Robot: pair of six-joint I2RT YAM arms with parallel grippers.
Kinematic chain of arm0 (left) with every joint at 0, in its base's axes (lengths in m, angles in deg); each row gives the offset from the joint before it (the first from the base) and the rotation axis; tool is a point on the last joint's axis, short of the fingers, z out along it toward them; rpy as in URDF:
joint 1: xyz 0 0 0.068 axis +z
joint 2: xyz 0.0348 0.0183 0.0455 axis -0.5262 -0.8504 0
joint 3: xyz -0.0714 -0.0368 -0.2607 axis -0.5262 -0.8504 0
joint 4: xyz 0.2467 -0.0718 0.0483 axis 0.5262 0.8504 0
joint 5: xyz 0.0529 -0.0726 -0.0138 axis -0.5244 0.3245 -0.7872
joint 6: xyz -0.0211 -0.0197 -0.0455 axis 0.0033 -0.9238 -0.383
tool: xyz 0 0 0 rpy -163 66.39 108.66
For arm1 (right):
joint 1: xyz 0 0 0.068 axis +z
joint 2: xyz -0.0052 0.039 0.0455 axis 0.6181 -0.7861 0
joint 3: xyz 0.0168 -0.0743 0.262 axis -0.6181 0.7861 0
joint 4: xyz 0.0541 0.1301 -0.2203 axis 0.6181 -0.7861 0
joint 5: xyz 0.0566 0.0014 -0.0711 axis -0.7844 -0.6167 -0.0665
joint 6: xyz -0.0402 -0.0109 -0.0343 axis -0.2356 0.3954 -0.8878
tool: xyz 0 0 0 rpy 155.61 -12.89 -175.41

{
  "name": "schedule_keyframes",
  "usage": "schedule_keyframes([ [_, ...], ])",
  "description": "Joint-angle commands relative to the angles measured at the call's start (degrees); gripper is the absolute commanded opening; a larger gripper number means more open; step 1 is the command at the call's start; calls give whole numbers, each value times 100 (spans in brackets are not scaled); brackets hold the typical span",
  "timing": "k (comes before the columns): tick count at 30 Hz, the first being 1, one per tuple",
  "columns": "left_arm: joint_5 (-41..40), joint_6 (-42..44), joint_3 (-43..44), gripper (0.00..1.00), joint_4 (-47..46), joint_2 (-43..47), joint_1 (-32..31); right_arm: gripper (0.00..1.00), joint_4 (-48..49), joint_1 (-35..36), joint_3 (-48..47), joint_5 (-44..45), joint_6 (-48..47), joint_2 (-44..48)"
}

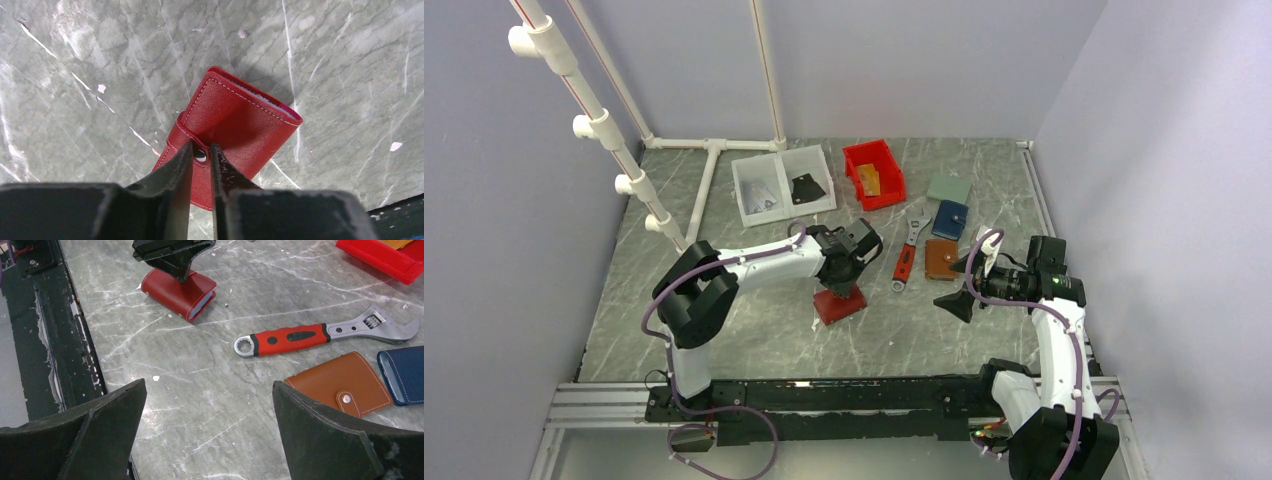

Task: Take the credit cards out of the card holder
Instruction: Open the card holder at the center of the board.

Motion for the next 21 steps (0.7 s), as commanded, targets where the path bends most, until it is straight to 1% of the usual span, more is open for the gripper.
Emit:
schedule_keyframes([
  [1, -209, -54, 11, 16, -27, -107, -3, 100, 144, -24, -10, -117, -174, 55],
  [4, -220, -136, -19, 1, -13, -11, 2, 100, 118, -23, -11, -124, -193, 65],
  [5, -221, -181, -35, 0, -13, 33, -3, 100, 110, -24, -13, -123, -201, 64],
  [10, 52, -563, -242, 0, -262, 357, -3, 100, 36, -23, -30, -160, -259, 92],
  [14, 333, -1151, -342, 0, -457, 621, -3, 100, -127, 26, -41, -230, -499, 62],
  [17, 606, -1641, -472, 0, -757, 908, 1, 100, -140, 248, -14, -209, -606, 24],
  [21, 932, -2372, -678, 0, -1248, 1225, 26, 100, 118, 751, -3, -46, -350, -100],
])
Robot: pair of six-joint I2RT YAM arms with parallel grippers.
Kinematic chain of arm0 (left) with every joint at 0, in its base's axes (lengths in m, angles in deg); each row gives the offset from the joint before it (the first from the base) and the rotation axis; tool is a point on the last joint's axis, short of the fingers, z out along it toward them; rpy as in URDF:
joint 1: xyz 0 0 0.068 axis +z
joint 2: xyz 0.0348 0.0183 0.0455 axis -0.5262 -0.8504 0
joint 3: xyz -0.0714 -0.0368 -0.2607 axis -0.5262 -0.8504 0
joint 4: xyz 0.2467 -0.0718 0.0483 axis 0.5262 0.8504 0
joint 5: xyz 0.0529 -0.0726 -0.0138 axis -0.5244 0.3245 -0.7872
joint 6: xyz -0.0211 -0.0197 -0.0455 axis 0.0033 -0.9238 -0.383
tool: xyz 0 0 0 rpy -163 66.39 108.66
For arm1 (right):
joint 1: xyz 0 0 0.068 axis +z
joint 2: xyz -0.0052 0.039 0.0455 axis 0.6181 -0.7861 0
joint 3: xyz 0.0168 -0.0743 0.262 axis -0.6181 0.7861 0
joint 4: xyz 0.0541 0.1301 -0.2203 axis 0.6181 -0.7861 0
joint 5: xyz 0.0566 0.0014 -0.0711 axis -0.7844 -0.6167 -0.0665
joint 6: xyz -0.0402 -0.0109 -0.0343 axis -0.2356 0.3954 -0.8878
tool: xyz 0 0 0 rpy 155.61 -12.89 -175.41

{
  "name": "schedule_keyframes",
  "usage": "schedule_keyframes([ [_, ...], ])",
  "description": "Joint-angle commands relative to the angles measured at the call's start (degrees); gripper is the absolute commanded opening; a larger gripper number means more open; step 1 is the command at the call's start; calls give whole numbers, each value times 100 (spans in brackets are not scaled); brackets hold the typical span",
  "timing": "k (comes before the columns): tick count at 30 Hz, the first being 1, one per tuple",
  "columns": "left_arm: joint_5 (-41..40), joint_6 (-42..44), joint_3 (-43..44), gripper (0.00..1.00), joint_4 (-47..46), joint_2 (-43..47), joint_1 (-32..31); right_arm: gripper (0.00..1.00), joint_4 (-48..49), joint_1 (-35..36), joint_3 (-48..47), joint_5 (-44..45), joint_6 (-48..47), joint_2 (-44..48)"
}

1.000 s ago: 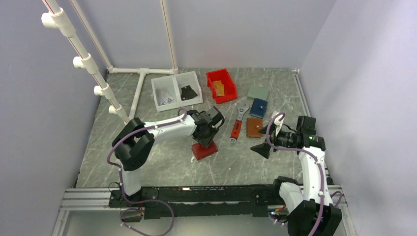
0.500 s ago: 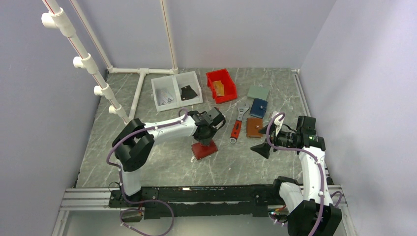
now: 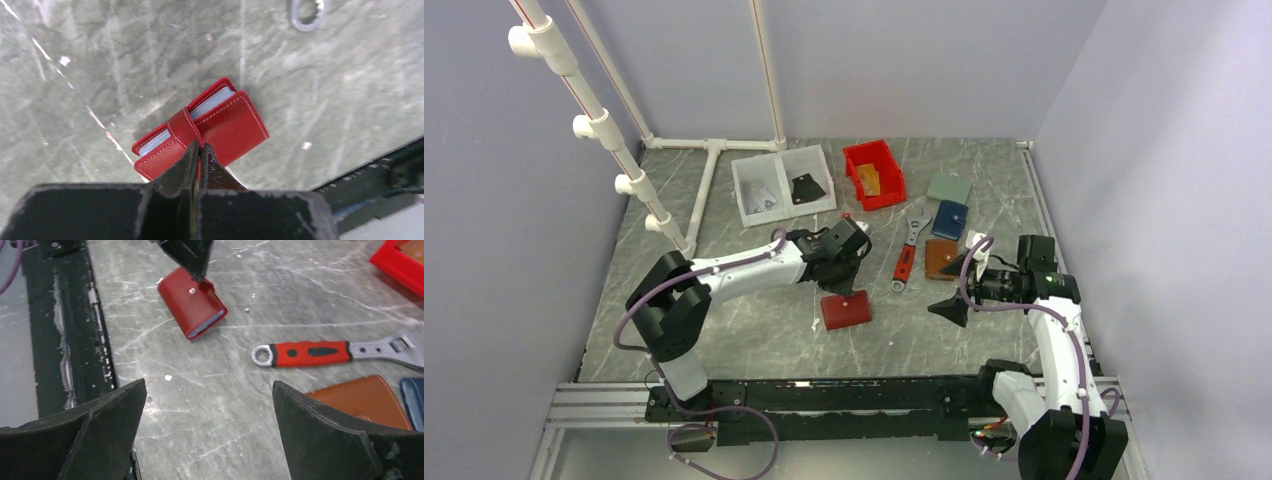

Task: Take the credit cards out of the card holder
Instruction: Open the card holder at the center of the board.

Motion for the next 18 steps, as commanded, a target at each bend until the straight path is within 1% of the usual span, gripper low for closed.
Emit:
schedule_keyframes([
  [1, 640, -1101, -161, 0, -771, 601, 8, 100, 297, 511, 1, 3, 19, -123],
  [5, 851, -1494, -389, 0, -1210, 867, 85, 100, 473, 970, -28, 148, 228, -302],
  [9, 1162, -1638, -544, 0, -1507, 1027, 263, 99, 642, 1404, -20, 296, 338, -449],
  [14, 1272, -1659, -494, 0, -1466, 1070, 348, 96, 911, 2081, -59, 742, 301, -807],
  [18, 1371, -1811, -650, 0, -1642, 1152, 379, 93, 1365, 2811, -130, 1144, 623, -1164],
])
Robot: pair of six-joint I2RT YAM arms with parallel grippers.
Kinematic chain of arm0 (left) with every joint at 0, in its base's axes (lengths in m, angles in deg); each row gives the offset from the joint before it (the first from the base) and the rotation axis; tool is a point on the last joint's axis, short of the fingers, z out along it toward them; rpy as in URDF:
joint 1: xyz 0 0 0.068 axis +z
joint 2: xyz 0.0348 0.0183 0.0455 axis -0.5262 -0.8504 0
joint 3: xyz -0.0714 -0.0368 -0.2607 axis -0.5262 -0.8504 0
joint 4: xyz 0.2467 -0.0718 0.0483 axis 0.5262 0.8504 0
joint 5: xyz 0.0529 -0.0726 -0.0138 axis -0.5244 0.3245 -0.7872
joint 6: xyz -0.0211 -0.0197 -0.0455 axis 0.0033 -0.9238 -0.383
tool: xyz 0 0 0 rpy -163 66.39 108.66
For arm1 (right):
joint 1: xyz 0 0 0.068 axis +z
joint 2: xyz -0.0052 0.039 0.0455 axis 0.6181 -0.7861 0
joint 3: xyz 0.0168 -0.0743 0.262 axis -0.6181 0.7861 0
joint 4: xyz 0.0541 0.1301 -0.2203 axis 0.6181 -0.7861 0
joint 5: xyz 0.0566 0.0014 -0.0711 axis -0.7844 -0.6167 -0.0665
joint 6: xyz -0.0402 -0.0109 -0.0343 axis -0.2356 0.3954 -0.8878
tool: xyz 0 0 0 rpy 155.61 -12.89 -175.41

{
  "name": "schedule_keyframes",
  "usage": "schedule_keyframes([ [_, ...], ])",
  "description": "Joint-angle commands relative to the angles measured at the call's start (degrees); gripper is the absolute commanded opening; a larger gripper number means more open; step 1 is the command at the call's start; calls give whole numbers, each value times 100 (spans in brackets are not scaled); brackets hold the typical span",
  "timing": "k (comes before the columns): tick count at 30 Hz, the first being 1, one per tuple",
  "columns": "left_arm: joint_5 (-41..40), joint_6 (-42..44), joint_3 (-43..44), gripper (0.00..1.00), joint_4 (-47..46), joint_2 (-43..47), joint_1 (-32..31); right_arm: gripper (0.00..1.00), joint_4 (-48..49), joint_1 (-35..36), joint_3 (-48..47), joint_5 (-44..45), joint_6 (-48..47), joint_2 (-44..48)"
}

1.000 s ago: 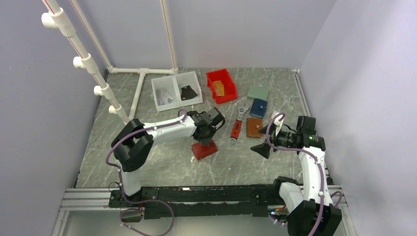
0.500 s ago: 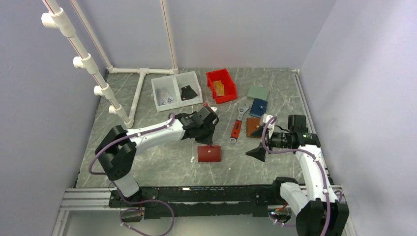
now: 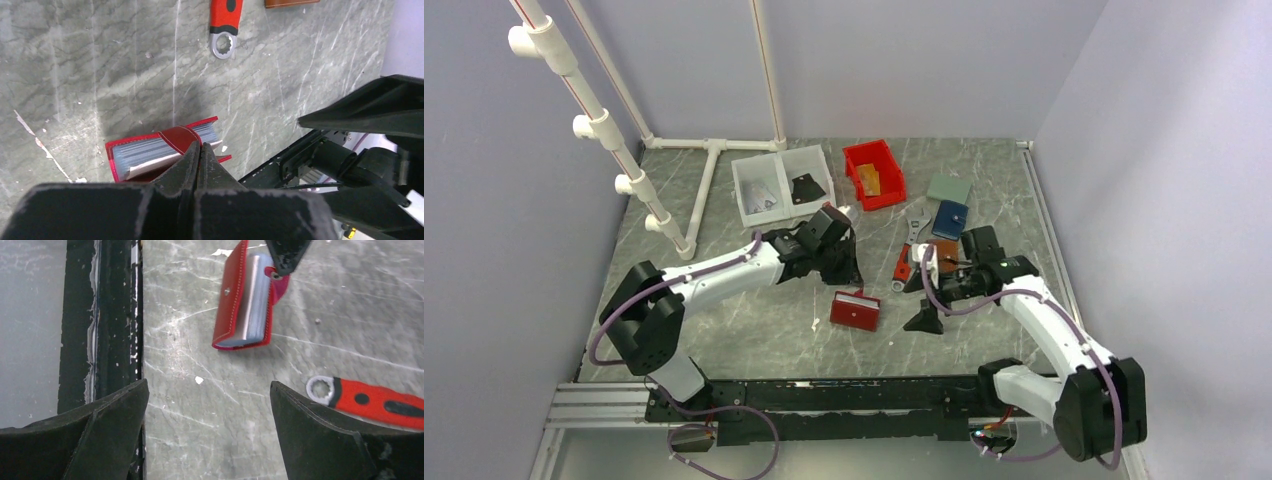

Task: Take the credit cards out of the card holder
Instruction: Open the card holder at the center of the board.

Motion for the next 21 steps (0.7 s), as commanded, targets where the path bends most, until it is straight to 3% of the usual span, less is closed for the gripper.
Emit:
schedule_keyframes([
  [1, 266, -289, -116, 0, -471, 346, 26, 92, 728, 684, -153, 481, 329, -326],
  [8, 296, -469, -273, 0, -581, 406, 41, 82, 1550, 1465, -191, 1126, 903, -735],
  [13, 285, -579, -375, 0, -621, 469, 59, 65, 2006, 2115, -199, 1699, 1153, -1040],
  [21, 361, -738, -507, 0, -759, 585, 55, 37, 2521, 2556, -191, 2314, 1614, -1255],
])
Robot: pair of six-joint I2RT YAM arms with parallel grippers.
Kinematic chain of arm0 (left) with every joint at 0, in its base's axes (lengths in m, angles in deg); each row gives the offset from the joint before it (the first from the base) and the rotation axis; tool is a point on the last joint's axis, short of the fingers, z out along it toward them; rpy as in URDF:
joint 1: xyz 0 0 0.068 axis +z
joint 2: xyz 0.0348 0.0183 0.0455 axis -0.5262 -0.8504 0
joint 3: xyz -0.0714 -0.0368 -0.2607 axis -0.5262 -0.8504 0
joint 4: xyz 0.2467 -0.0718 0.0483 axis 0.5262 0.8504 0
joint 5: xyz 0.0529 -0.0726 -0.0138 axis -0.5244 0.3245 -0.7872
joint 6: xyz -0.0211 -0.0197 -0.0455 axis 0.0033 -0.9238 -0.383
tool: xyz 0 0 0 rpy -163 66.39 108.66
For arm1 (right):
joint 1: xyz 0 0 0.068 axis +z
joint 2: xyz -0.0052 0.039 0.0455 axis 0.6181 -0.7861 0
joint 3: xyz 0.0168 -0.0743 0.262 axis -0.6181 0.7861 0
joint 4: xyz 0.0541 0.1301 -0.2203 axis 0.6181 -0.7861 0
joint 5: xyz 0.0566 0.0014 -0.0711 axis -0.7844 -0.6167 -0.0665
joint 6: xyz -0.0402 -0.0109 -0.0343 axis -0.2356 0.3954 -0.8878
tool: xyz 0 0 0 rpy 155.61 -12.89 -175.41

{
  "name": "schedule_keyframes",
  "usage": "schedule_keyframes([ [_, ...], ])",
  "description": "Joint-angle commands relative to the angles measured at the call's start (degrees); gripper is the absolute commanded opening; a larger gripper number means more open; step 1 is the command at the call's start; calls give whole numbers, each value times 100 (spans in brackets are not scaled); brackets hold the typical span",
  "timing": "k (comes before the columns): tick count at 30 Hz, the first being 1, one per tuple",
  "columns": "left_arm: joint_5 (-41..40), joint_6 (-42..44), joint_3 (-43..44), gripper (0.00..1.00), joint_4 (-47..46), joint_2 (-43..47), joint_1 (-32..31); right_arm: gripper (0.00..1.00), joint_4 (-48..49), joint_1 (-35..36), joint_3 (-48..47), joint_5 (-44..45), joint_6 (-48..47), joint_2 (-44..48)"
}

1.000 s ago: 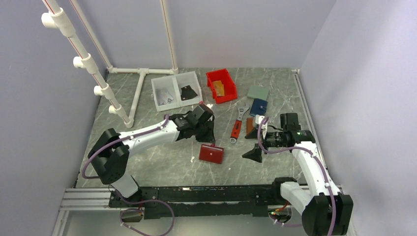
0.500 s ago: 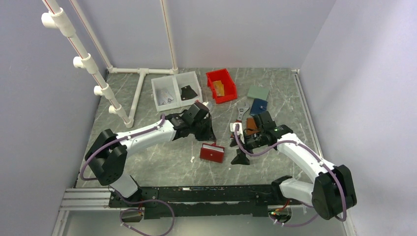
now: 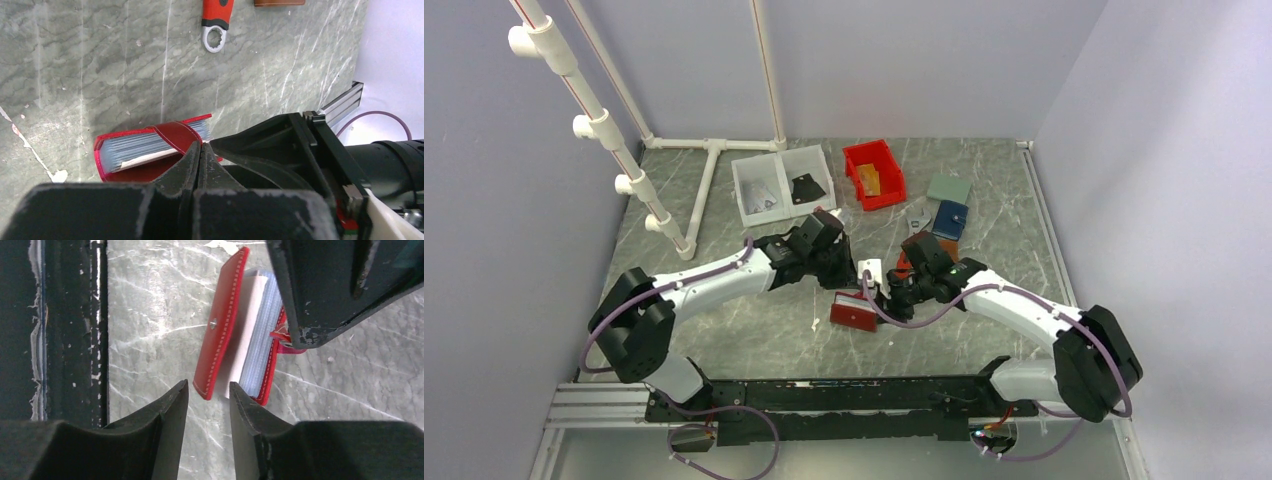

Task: Take the credit cards out of the card holder
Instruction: Open the card holder at the center of the board.

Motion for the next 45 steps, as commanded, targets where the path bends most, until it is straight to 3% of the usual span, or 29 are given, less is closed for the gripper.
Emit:
schedule_keyframes([
  [1, 148, -185, -40, 0, -356, 275, 9, 32, 509, 145, -195, 387, 328, -108],
  [4, 151, -223, -80, 0, -397, 316, 7, 17, 511, 220, -179, 423, 307, -170],
  [6, 105, -217, -79, 0, -356, 349, 5, 2, 422, 269, -190, 403, 232, -199],
  [7, 71, -204, -83, 0, -317, 374, 7, 0, 352, 278, -230, 379, 172, -187],
  [18, -284, -78, -270, 0, 298, 1220, 239, 0, -965, 130, -892, 686, -1278, 10],
  [33, -377, -277, -1304, 0, 452, 2211, 447, 0, -670, 134, -267, 1117, -2059, -147],
  [45, -159, -208, -1280, 0, 199, 1999, 482, 4, -693, 137, 318, 1019, -2388, 152],
])
